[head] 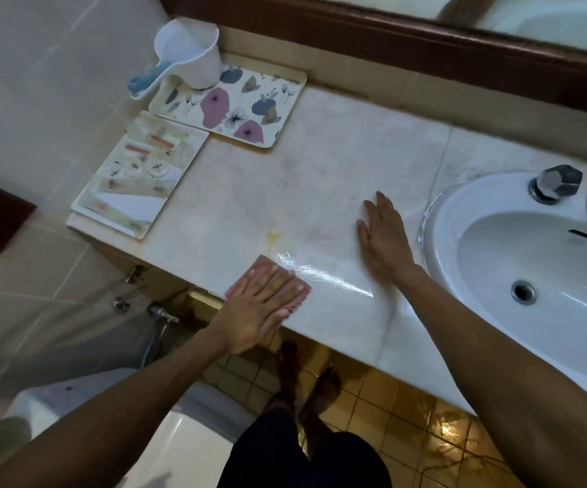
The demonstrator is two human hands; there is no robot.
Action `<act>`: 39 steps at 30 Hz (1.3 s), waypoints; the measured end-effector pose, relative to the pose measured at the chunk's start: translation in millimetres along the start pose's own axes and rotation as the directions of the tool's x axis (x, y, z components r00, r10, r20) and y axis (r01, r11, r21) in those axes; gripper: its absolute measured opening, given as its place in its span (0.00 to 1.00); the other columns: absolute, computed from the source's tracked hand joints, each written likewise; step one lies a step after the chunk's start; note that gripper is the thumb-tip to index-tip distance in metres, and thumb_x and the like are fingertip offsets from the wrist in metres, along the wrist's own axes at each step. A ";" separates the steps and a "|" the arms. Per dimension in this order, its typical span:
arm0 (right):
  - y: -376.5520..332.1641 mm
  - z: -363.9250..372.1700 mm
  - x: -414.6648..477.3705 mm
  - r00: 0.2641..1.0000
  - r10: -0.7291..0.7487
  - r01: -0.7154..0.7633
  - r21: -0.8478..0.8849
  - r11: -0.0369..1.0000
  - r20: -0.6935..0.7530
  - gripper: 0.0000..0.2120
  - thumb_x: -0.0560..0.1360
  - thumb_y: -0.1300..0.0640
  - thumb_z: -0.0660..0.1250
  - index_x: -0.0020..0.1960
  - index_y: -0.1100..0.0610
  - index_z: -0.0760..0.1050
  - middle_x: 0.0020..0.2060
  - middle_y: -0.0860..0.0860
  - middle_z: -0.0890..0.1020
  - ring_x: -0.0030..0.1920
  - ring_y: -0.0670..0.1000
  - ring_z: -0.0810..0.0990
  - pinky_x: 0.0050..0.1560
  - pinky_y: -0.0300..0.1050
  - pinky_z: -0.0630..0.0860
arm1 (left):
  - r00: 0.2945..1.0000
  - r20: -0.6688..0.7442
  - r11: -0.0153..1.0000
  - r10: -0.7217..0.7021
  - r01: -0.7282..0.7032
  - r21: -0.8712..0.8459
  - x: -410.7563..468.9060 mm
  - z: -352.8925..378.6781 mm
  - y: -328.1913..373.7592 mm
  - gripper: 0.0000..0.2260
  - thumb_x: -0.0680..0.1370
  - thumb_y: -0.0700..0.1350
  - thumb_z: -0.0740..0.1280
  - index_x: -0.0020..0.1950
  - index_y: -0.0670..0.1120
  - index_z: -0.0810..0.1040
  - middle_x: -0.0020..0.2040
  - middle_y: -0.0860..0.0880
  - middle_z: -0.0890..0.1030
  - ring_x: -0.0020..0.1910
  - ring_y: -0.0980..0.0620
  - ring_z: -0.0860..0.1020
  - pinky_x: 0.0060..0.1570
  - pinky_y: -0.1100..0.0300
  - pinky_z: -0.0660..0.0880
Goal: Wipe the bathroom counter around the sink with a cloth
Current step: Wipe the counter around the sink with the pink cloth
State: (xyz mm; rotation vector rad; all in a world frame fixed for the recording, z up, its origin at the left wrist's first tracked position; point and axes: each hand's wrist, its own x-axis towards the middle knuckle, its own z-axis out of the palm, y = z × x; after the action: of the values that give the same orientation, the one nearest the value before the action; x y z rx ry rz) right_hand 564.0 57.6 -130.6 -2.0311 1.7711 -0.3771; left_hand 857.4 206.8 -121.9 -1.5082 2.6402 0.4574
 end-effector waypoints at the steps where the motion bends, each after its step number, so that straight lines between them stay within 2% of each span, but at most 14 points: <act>1: -5.1 1.8 2.4 1.000 -0.009 0.009 0.002 1.000 0.001 0.24 0.84 0.53 0.54 0.77 0.62 0.60 0.79 0.61 0.55 0.80 0.59 0.53 0.79 0.53 0.49 | 0.999 -0.006 0.999 -0.046 0.046 0.001 -10.7 -0.3 -12.1 0.25 0.87 0.55 0.47 0.84 0.56 0.48 0.84 0.54 0.45 0.83 0.51 0.43 0.80 0.44 0.46; 4: -16.1 7.0 10.3 1.000 -0.018 0.018 -0.002 1.000 0.019 0.24 0.84 0.53 0.53 0.77 0.62 0.59 0.79 0.61 0.55 0.80 0.59 0.53 0.79 0.53 0.49 | 0.966 -0.032 0.966 -0.258 0.256 -0.042 -26.0 -2.1 -50.1 0.25 0.86 0.55 0.45 0.83 0.58 0.43 0.84 0.55 0.42 0.83 0.51 0.39 0.79 0.40 0.47; 7: -24.0 15.7 13.4 0.999 -0.017 0.018 -0.049 0.999 0.035 0.24 0.84 0.52 0.52 0.77 0.62 0.59 0.79 0.61 0.55 0.80 0.59 0.52 0.78 0.56 0.47 | 0.863 -0.060 0.859 -0.502 0.490 -0.149 2.9 -7.8 -69.4 0.25 0.85 0.58 0.40 0.82 0.61 0.37 0.83 0.55 0.37 0.82 0.51 0.35 0.80 0.41 0.39; 10: -30.3 25.4 13.1 1.000 0.004 -0.002 -0.075 0.997 0.021 0.25 0.84 0.51 0.52 0.77 0.61 0.59 0.80 0.60 0.55 0.80 0.58 0.51 0.78 0.58 0.47 | 0.777 -0.076 0.757 -0.625 0.579 -0.303 55.6 -17.3 -62.1 0.28 0.83 0.60 0.35 0.84 0.56 0.42 0.84 0.52 0.41 0.82 0.52 0.37 0.78 0.45 0.32; 12: -31.5 29.0 12.5 1.000 0.023 -0.022 -0.079 0.997 0.012 0.25 0.84 0.50 0.51 0.77 0.61 0.59 0.80 0.59 0.55 0.80 0.58 0.51 0.78 0.59 0.47 | 0.750 -0.069 0.705 -0.657 0.580 -0.408 83.0 -21.0 -46.0 0.26 0.86 0.58 0.39 0.84 0.57 0.48 0.84 0.54 0.45 0.83 0.52 0.39 0.77 0.48 0.29; 16: -33.4 31.8 12.6 0.999 0.035 -0.037 -0.079 0.996 -0.022 0.24 0.84 0.50 0.52 0.76 0.60 0.61 0.79 0.59 0.58 0.79 0.59 0.54 0.78 0.60 0.50 | 0.879 -0.121 0.856 -0.460 0.404 -0.324 81.5 -11.4 -7.1 0.23 0.87 0.54 0.44 0.83 0.57 0.53 0.84 0.54 0.49 0.83 0.53 0.42 0.75 0.55 0.27; 20: -35.7 33.2 11.8 0.998 0.054 -0.056 -0.065 0.996 -0.037 0.24 0.84 0.49 0.52 0.76 0.60 0.60 0.79 0.59 0.57 0.79 0.58 0.53 0.78 0.59 0.48 | 0.971 -0.150 0.979 -0.184 0.167 -0.119 37.4 1.3 -24.9 0.24 0.87 0.57 0.44 0.83 0.57 0.52 0.84 0.54 0.50 0.83 0.52 0.44 0.79 0.49 0.36; 23: -33.1 32.3 13.2 0.999 0.048 -0.049 -0.057 0.997 -0.027 0.25 0.84 0.49 0.52 0.76 0.60 0.60 0.79 0.58 0.57 0.80 0.58 0.53 0.78 0.59 0.48 | 0.952 -0.127 0.958 -0.277 0.264 -0.114 35.9 -9.8 -59.5 0.23 0.87 0.56 0.46 0.83 0.60 0.46 0.84 0.55 0.49 0.83 0.51 0.43 0.80 0.46 0.38; 26: -30.7 32.2 14.7 0.999 0.043 -0.045 -0.057 0.997 -0.032 0.24 0.84 0.50 0.53 0.76 0.60 0.60 0.79 0.59 0.57 0.79 0.58 0.53 0.78 0.60 0.50 | 0.827 -0.145 0.835 -0.544 0.516 -0.192 67.4 -21.6 -71.0 0.23 0.87 0.55 0.46 0.82 0.60 0.43 0.84 0.53 0.49 0.83 0.49 0.45 0.80 0.42 0.40; 28: -32.9 33.8 14.2 0.998 0.046 -0.048 -0.053 0.997 -0.041 0.24 0.84 0.50 0.53 0.76 0.61 0.61 0.79 0.59 0.57 0.79 0.58 0.53 0.78 0.60 0.49 | 0.775 -0.155 0.784 -0.613 0.571 -0.242 86.4 -19.6 -51.4 0.24 0.86 0.56 0.45 0.83 0.57 0.48 0.84 0.51 0.50 0.83 0.48 0.46 0.80 0.41 0.40; 31: -38.4 36.6 13.0 0.996 0.065 -0.068 -0.051 0.996 -0.062 0.25 0.83 0.50 0.54 0.76 0.61 0.61 0.79 0.60 0.57 0.79 0.58 0.53 0.78 0.60 0.47 | 0.891 -0.170 0.902 -0.420 0.390 -0.187 81.9 -2.4 -10.2 0.26 0.85 0.56 0.45 0.84 0.54 0.54 0.84 0.50 0.54 0.83 0.45 0.48 0.78 0.37 0.46; 35: -45.5 39.4 14.6 0.994 0.072 -0.077 -0.071 0.994 -0.078 0.24 0.84 0.49 0.52 0.76 0.60 0.61 0.79 0.59 0.57 0.80 0.58 0.52 0.78 0.62 0.47 | 0.990 -0.134 0.997 -0.043 0.034 -0.069 32.7 2.3 -19.9 0.25 0.87 0.55 0.50 0.84 0.57 0.50 0.85 0.53 0.47 0.83 0.50 0.42 0.80 0.45 0.40; 37: -53.4 41.2 19.3 0.995 0.047 -0.055 -0.100 0.993 -0.087 0.24 0.84 0.49 0.52 0.75 0.60 0.62 0.79 0.59 0.57 0.80 0.58 0.53 0.78 0.62 0.48 | 0.992 -0.127 1.000 0.005 -0.006 -0.003 15.5 -1.0 -52.7 0.25 0.87 0.54 0.51 0.84 0.57 0.50 0.85 0.53 0.47 0.83 0.50 0.43 0.80 0.44 0.42; 39: -64.5 43.8 26.3 0.996 0.026 -0.035 -0.096 0.995 -0.087 0.23 0.84 0.50 0.53 0.75 0.60 0.62 0.79 0.60 0.57 0.79 0.58 0.53 0.78 0.61 0.49 | 0.985 -0.138 0.994 -0.105 0.103 -0.017 17.0 -9.0 -90.3 0.24 0.87 0.55 0.50 0.84 0.56 0.52 0.84 0.52 0.49 0.83 0.49 0.44 0.80 0.42 0.44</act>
State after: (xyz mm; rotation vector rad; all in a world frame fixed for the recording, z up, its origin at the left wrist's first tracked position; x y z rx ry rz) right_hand 644.7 44.1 -140.0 -2.0799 1.9042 -0.3806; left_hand 926.2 147.2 -136.9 -1.7312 2.6458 0.3703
